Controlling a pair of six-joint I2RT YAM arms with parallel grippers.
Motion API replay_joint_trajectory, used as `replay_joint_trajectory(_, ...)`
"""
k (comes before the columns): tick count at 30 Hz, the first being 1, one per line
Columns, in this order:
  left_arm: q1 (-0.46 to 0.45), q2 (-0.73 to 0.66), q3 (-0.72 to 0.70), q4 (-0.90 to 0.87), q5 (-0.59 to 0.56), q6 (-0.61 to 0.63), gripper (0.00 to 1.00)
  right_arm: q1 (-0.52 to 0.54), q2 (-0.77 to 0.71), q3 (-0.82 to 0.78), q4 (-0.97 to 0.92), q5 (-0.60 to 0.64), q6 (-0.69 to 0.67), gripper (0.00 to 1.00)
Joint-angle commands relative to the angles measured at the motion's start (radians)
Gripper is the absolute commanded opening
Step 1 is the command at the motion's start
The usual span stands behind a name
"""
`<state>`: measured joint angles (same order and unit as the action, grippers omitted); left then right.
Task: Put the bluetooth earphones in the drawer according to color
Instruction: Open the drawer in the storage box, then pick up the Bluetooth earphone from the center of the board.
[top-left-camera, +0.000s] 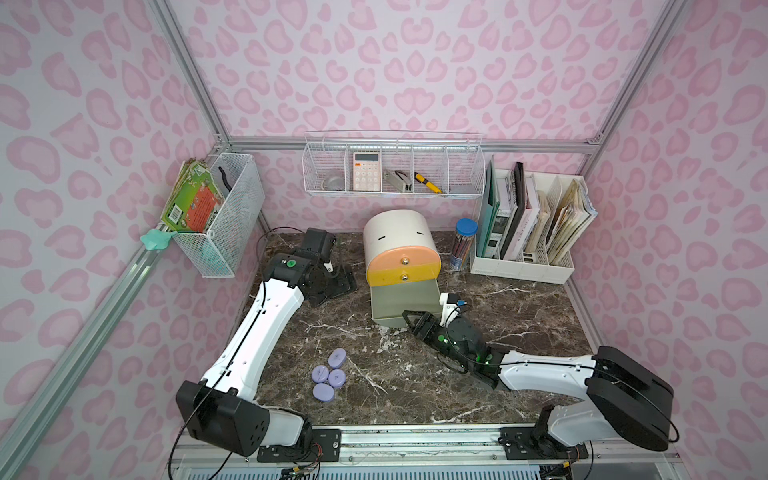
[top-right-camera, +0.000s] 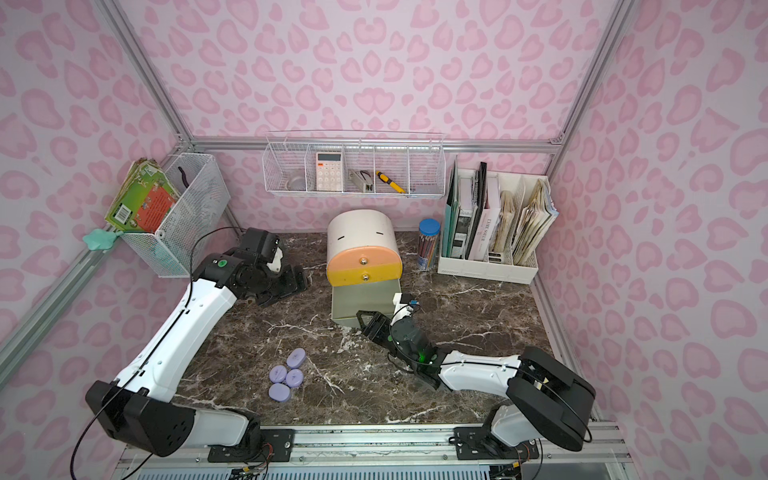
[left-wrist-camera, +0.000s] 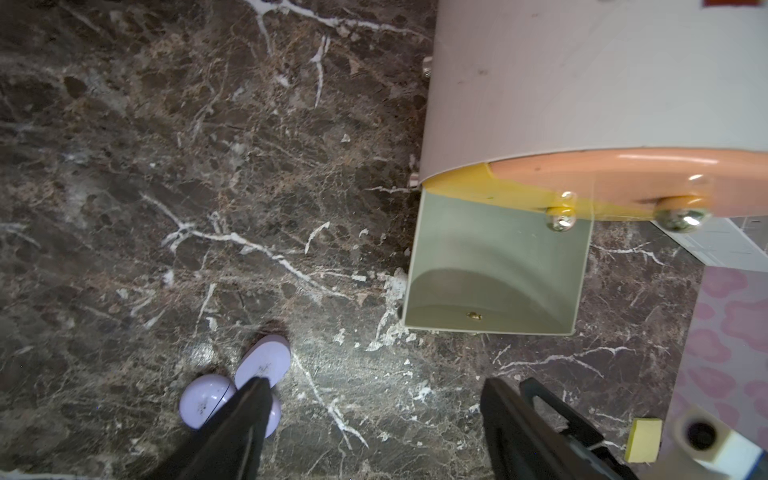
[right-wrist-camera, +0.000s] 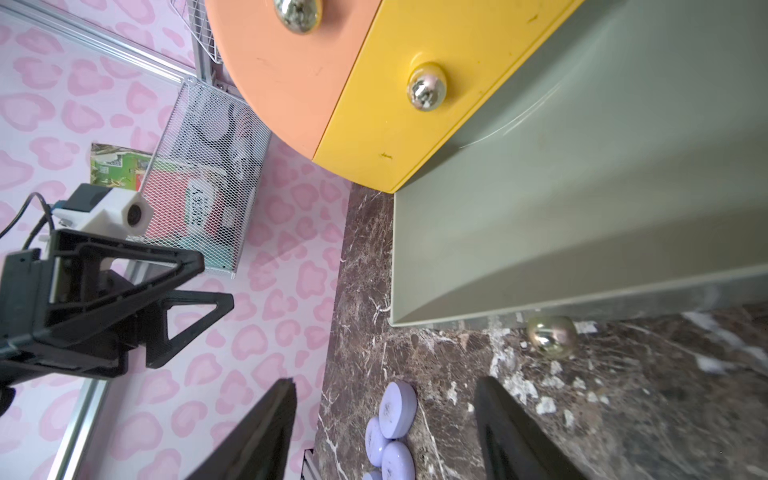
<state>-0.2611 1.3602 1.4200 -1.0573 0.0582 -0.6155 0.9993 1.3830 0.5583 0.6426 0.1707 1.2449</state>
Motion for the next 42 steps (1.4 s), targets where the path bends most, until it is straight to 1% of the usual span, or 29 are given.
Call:
replay_joint_trajectory(1,0.002,-0.041,-0.076,-0.044,-0.035,-0.093,0.82,0.002,-0.063,0.024,-0.19,0.003,-0.105,0.74)
replay_joint_trajectory(2,0.001,-0.049,-0.094,-0.074,-0.039,-0.119,0.81,0.002,-0.083,0.031,-0.229,0.004,-0.122,0.75)
replay_joint_trajectory(5,0.002,-0.065,-0.143,-0.164,-0.04,-0.177,0.8,0.004,-0.151,0.038,-0.332,0.01,-0.169,0.83)
replay_joint_trajectory(6,0.002,-0.071,-0.172,-0.177,-0.04,-0.201,0.79,0.004,-0.176,0.041,-0.367,0.016,-0.183,0.87)
replay_joint_trajectory(7,0.001,-0.075,-0.197,-0.182,-0.033,-0.214,0.78,0.004,-0.198,0.038,-0.4,0.019,-0.195,0.91)
replay_joint_trajectory(9,0.001,-0.081,-0.244,-0.185,-0.017,-0.237,0.77,0.005,-0.24,0.037,-0.46,0.03,-0.213,0.96)
replay_joint_trajectory(11,0.001,-0.088,-0.287,-0.171,-0.007,-0.253,0.77,0.004,-0.282,0.023,-0.503,0.041,-0.223,0.98)
replay_joint_trajectory(15,0.002,-0.084,-0.355,-0.111,-0.003,-0.268,0.77,0.005,-0.377,-0.043,-0.535,0.057,-0.211,0.99)
replay_joint_trajectory(18,0.002,-0.048,-0.383,-0.054,0.014,-0.267,0.77,0.003,-0.448,-0.105,-0.533,0.067,-0.188,0.99)
replay_joint_trajectory(20,0.002,-0.014,-0.392,-0.02,0.002,-0.258,0.78,0.002,-0.489,-0.132,-0.543,0.074,-0.178,0.98)
replay_joint_trajectory(24,0.005,0.069,-0.381,0.022,-0.046,-0.232,0.79,0.001,-0.565,-0.161,-0.584,0.092,-0.171,0.98)
replay_joint_trajectory(31,0.029,0.165,-0.342,0.102,-0.059,-0.168,0.81,-0.014,-0.675,-0.205,-0.63,0.099,-0.159,0.99)
replay_joint_trajectory(36,0.057,0.197,-0.372,0.158,-0.02,-0.144,0.82,-0.017,-0.73,-0.232,-0.645,0.103,-0.145,0.99)
replay_joint_trajectory(42,0.062,0.245,-0.419,0.21,0.041,-0.13,0.82,-0.023,-0.767,-0.247,-0.648,0.104,-0.137,0.99)
